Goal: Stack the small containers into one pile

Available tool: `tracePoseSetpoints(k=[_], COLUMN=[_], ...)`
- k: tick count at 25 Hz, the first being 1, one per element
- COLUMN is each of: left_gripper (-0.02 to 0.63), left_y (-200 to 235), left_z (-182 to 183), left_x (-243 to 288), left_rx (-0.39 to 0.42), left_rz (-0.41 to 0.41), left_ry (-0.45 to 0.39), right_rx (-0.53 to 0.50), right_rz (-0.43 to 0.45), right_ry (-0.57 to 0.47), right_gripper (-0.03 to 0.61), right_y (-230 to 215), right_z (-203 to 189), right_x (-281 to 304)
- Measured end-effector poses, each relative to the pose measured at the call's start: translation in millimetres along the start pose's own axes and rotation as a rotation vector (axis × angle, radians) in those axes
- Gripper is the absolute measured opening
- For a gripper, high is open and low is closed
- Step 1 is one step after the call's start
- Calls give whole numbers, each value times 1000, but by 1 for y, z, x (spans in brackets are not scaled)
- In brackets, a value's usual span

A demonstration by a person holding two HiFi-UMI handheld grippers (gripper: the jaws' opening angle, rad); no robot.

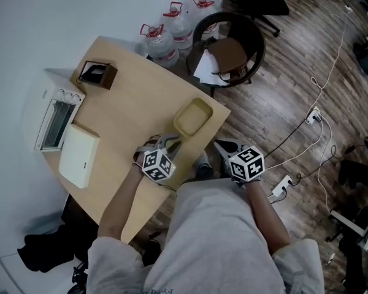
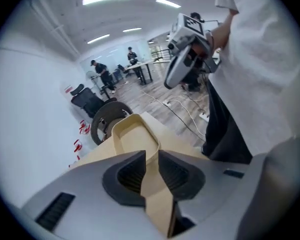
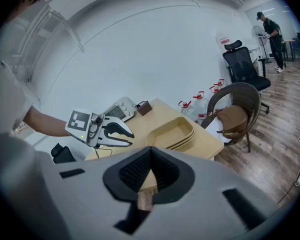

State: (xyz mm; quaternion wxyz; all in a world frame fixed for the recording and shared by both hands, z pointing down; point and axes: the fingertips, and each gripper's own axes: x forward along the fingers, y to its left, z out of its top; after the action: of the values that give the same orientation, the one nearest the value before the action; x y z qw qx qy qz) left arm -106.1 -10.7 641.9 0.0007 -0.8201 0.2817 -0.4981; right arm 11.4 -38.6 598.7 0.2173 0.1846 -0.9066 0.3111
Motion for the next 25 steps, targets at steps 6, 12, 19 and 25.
tracePoseSetpoints(k=[6,12,19,25], left_gripper=[72,69,69,69], left_y=[0,-4,-20,-30], left_z=[16,47,69,71], left_x=[-22,-38,-37,-40], left_rx=[-386,-593,-831,-1039], left_rz=[173,361,478,546], left_ry=[-71,-101,-187,-228], right_rx=[-52,-58,-101,-177], right_rz=[79,148,181,178], right_ry=[31,73,82,77], right_gripper=[6,6,6,6], right_y=[4,0,0,-5], right_z=[-3,-8,-16,-11], right_x=[-5,-11,-18,-21])
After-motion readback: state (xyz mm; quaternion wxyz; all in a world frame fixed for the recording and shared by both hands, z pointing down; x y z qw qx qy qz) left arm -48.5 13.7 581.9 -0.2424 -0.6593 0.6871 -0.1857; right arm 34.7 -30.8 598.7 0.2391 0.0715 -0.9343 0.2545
